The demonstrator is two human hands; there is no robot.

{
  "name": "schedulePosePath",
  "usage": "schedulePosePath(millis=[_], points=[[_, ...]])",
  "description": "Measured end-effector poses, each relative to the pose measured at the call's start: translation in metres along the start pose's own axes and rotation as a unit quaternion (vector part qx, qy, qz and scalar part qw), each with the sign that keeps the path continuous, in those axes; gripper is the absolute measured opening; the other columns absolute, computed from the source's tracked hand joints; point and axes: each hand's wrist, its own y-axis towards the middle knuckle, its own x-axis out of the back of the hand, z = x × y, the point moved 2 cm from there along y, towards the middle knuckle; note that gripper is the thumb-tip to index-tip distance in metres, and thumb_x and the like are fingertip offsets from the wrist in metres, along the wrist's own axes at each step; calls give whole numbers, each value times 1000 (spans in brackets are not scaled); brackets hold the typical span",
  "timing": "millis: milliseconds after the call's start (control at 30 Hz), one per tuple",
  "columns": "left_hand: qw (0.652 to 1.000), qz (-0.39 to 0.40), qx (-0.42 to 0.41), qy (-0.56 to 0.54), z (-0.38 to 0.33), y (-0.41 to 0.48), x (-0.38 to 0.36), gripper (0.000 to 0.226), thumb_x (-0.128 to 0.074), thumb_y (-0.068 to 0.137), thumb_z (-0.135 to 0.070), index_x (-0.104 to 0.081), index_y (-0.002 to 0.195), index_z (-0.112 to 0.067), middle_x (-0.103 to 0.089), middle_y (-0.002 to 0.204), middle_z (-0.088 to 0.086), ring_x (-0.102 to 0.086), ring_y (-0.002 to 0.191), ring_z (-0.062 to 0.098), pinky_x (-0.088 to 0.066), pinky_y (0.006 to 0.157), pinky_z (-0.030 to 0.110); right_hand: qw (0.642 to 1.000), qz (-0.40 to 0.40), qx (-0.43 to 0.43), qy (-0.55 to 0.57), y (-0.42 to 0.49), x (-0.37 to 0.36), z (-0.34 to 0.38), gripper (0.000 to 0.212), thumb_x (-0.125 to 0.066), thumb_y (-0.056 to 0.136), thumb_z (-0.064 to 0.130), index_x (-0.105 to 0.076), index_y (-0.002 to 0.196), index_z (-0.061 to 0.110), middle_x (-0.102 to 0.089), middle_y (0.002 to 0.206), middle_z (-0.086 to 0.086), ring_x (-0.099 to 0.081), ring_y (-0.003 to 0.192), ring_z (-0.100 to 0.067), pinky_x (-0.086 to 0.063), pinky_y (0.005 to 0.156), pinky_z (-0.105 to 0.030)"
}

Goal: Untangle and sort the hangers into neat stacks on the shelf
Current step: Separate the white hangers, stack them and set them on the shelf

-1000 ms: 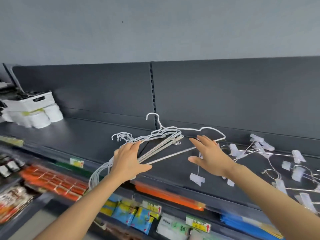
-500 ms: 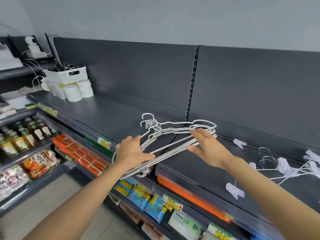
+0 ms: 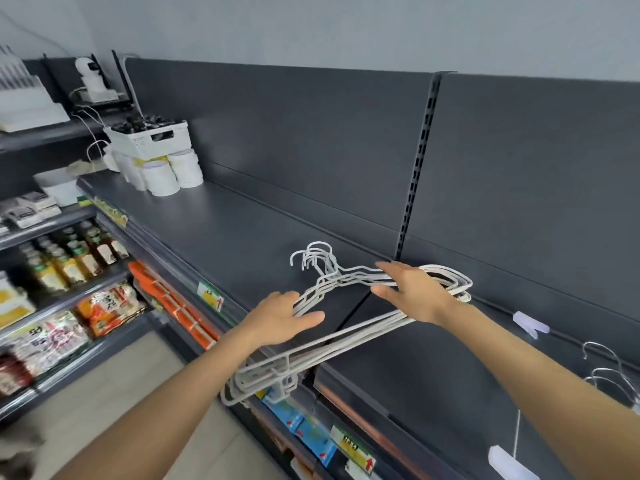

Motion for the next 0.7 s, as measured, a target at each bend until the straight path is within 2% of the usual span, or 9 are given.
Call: schedulePosePath(millis=[67, 167, 267, 400, 467, 567, 700], points=[[1000, -4, -1, 5, 1, 8, 0, 56, -55, 83, -60, -52, 108, -10, -58, 103, 5, -55, 96, 21, -43, 79, 32, 1000, 17, -5, -9, 13, -3, -3, 59, -46, 95, 45, -35, 141, 10, -44, 142, -11, -43, 128, -25, -36, 105, -36], [1000, -5, 13, -4, 1, 18, 0, 36, -67, 82, -40, -46, 82, -10, -49, 73, -1, -50, 68, 19, -39, 63, 32, 999, 36, -16, -18, 30, -9, -11, 55, -47, 94, 45, -44, 130, 3, -52, 132, -14, -47, 121, -29, -39, 101, -41], [1000, -6, 24, 17, -1, 28, 1, 36, -73, 77, -29, -42, 71, -12, -47, 71, 0, -47, 67, 18, -36, 61, 31, 999, 31, -6, -10, 43, -9, -17, 58, -49, 93, 44, -42, 136, 7, -48, 139, -10, -43, 129, -25, -37, 105, -35], [999, -10, 51, -6, 1, 39, 0, 40, -78, 71, -39, -52, 75, -8, -54, 72, 1, -50, 66, 16, -39, 61, 31, 999, 48, -2, -4, 55, -8, -21, 62, -52, 91, 47, -40, 138, 8, -46, 141, -9, -41, 131, -24, -36, 106, -36], [999, -3, 51, -8, 2, 42, -2, 40, -79, 69, -39, -51, 76, -10, -55, 75, 1, -50, 68, 16, -40, 62, 31, 998, 59, -7, -2, 59, -12, -26, 68, -54, 88, 51, -36, 141, 11, -44, 144, -7, -39, 133, -23, -34, 108, -37], [998, 20, 57, -5, 3, 45, -3, 30, -76, 70, -26, -54, 81, -9, -59, 83, 4, -53, 72, 17, -43, 64, 31, 998, 60, -17, -17, 63, -16, -30, 70, -57, 85, 54, -40, 139, 13, -49, 140, -6, -43, 130, -24, -36, 107, -40], [996, 56, 61, -31, 5, 51, 1, 13, -65, 70, -10, -55, 77, -10, -63, 71, 0, -63, 66, 16, -47, 56, 24, 997, 75, -24, -2, 66, -15, -34, 71, -61, 81, 56, -44, 137, 16, -50, 140, -2, -43, 131, -22, -34, 109, -41]])
